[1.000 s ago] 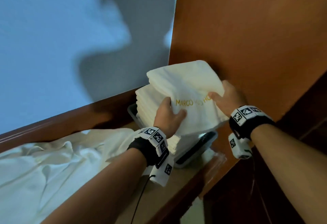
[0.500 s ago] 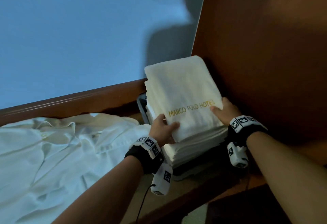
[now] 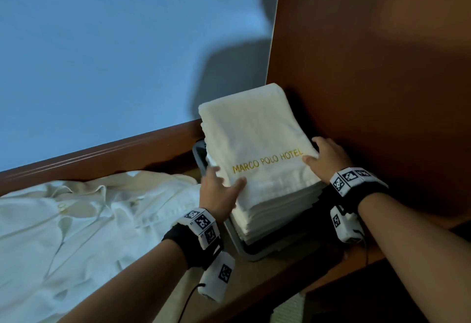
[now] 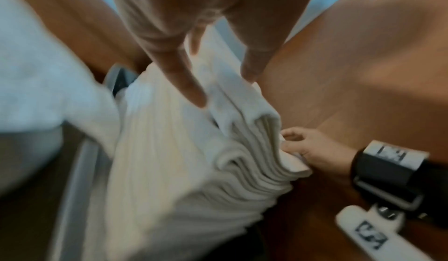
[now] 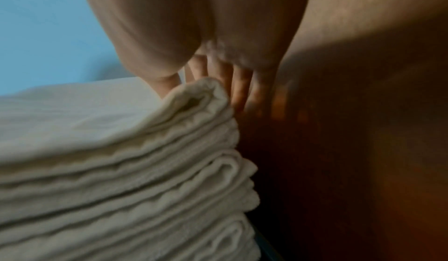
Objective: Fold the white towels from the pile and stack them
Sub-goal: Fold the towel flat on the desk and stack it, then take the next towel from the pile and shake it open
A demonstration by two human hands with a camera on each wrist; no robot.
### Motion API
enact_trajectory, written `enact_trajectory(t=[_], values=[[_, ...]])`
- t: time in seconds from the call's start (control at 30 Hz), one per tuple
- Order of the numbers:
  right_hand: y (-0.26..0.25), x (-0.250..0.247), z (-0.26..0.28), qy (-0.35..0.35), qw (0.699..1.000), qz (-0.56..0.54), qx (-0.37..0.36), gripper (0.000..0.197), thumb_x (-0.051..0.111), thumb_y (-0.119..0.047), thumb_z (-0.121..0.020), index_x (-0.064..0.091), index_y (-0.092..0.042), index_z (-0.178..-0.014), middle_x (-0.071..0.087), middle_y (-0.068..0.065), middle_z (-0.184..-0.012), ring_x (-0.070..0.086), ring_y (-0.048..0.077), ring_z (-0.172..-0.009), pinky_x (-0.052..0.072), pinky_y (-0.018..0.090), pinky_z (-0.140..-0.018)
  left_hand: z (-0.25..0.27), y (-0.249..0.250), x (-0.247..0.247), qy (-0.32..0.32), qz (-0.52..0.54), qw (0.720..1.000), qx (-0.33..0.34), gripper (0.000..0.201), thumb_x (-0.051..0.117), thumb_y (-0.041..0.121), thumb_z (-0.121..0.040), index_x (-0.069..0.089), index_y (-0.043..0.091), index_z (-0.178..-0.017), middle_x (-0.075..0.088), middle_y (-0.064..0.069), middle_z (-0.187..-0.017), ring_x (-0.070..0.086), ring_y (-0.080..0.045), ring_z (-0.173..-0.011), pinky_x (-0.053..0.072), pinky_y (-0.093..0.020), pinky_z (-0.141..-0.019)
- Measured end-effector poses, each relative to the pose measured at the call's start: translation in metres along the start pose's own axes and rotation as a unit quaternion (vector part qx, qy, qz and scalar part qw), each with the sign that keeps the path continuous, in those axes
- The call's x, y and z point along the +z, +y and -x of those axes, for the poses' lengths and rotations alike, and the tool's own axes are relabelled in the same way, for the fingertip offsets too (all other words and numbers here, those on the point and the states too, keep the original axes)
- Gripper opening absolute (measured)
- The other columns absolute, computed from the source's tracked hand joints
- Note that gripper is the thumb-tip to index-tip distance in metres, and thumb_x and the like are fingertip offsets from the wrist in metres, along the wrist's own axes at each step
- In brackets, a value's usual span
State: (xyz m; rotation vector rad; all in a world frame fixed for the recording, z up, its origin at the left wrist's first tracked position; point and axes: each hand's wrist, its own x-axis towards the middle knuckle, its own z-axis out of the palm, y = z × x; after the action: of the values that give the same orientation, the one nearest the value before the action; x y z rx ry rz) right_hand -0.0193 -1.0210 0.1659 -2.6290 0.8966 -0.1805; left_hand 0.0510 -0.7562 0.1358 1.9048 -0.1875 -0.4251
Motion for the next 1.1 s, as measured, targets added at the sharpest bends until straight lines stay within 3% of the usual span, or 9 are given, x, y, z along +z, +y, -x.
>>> enact_trajectory(t=[0.07, 0.13, 0.23, 0.33, 0.43, 0.5, 0.6, 0.97, 1.1], values=[[-0.013, -0.001, 0.005, 0.064, 0.994, 0.068, -0.056, 0.043, 0.061, -0.029, -0.091, 0.053, -0.013, -0.131, 0.052, 0.011, -0.131, 0.047, 0.035, -0.116, 0.045, 0.045, -0.092, -0.014, 0.012, -0.011, 0.069, -0.116, 0.985, 0.110, 0.077, 0.072, 0.043, -0.087, 0.034, 0.012, -0.146, 0.036, -0.010, -0.139, 0.042, -0.027, -0.128, 0.040, -0.031, -0.104], [-0.032, 0.004, 0.014, 0.085, 0.986, 0.080, -0.121, 0.041, 0.058, -0.036, -0.091, 0.058, -0.013, -0.125, 0.054, 0.008, -0.129, 0.047, 0.032, -0.113, 0.043, 0.044, -0.090, -0.035, 0.030, -0.022, 0.080, -0.207, 0.955, 0.197, 0.076, 0.066, 0.048, -0.089, 0.032, 0.015, -0.149, 0.031, -0.009, -0.146, 0.036, -0.032, -0.133, 0.036, -0.041, -0.109], [-0.055, 0.017, 0.026, 0.023, 0.984, 0.110, -0.136, 0.058, 0.044, -0.062, -0.091, 0.054, -0.022, -0.131, 0.050, 0.003, -0.136, 0.043, 0.028, -0.123, 0.039, 0.045, -0.098, -0.078, 0.054, -0.028, 0.037, -0.388, 0.881, 0.268, 0.073, 0.055, 0.058, -0.092, 0.035, 0.020, -0.151, 0.031, -0.009, -0.156, 0.030, -0.035, -0.141, 0.031, -0.046, -0.113], [-0.063, 0.028, 0.029, -0.037, 0.985, 0.140, -0.096, 0.076, 0.033, -0.082, -0.082, 0.035, -0.034, -0.141, 0.033, 0.004, -0.149, 0.029, 0.031, -0.134, 0.031, 0.054, -0.106, -0.122, 0.067, -0.027, -0.026, -0.514, 0.814, 0.268, 0.081, 0.042, 0.070, -0.092, 0.019, 0.028, -0.157, 0.010, -0.004, -0.167, 0.011, -0.031, -0.152, 0.015, -0.049, -0.122], [-0.063, 0.039, 0.022, -0.106, 0.983, 0.129, -0.073, 0.094, 0.026, -0.095, -0.069, 0.010, -0.048, -0.148, 0.003, 0.007, -0.163, 0.001, 0.039, -0.147, 0.008, 0.065, -0.114, -0.158, 0.064, -0.028, -0.074, -0.575, 0.779, 0.237, 0.090, 0.033, 0.080, -0.088, 0.002, 0.034, -0.159, -0.008, 0.000, -0.168, -0.004, -0.029, -0.154, 0.006, -0.053, -0.122], [-0.062, 0.049, 0.013, -0.156, 0.980, 0.106, -0.056, 0.101, 0.023, -0.100, -0.063, -0.001, -0.054, -0.149, -0.014, 0.005, -0.164, -0.013, 0.038, -0.149, -0.004, 0.067, -0.114, -0.175, 0.055, -0.028, -0.086, -0.583, 0.776, 0.223, 0.094, 0.029, 0.085, -0.084, -0.003, 0.037, -0.158, -0.011, 0.002, -0.168, -0.004, -0.028, -0.154, 0.009, -0.055, -0.121], [-0.058, 0.059, -0.002, -0.184, 0.977, 0.097, -0.046, 0.103, 0.023, -0.102, -0.060, -0.003, -0.056, -0.148, -0.018, 0.004, -0.164, -0.016, 0.037, -0.149, -0.008, 0.066, -0.114, -0.191, 0.043, -0.022, -0.097, -0.576, 0.787, 0.198, 0.096, 0.029, 0.088, -0.081, -0.005, 0.040, -0.157, -0.009, 0.002, -0.168, -0.001, -0.027, -0.154, 0.013, -0.054, -0.120], [-0.058, 0.058, -0.008, -0.204, 0.969, 0.130, -0.041, 0.100, 0.025, -0.101, -0.061, -0.002, -0.058, -0.147, -0.018, 0.000, -0.164, -0.015, 0.035, -0.150, -0.006, 0.065, -0.115, -0.191, 0.053, -0.029, -0.125, -0.571, 0.793, 0.173, 0.095, 0.038, 0.087, -0.080, 0.001, 0.045, -0.157, -0.007, 0.008, -0.168, -0.001, -0.020, -0.155, 0.012, -0.055, -0.120], [-0.065, 0.045, 0.004, -0.199, 0.967, 0.156, -0.031, 0.098, 0.031, -0.097, -0.067, 0.005, -0.052, -0.150, -0.009, 0.000, -0.166, -0.004, 0.034, -0.151, 0.006, 0.063, -0.116, -0.163, 0.061, -0.055, -0.129, -0.577, 0.787, 0.176, 0.084, 0.044, 0.077, -0.087, 0.016, 0.041, -0.157, 0.004, 0.009, -0.168, 0.006, -0.018, -0.154, 0.010, -0.055, -0.120]])
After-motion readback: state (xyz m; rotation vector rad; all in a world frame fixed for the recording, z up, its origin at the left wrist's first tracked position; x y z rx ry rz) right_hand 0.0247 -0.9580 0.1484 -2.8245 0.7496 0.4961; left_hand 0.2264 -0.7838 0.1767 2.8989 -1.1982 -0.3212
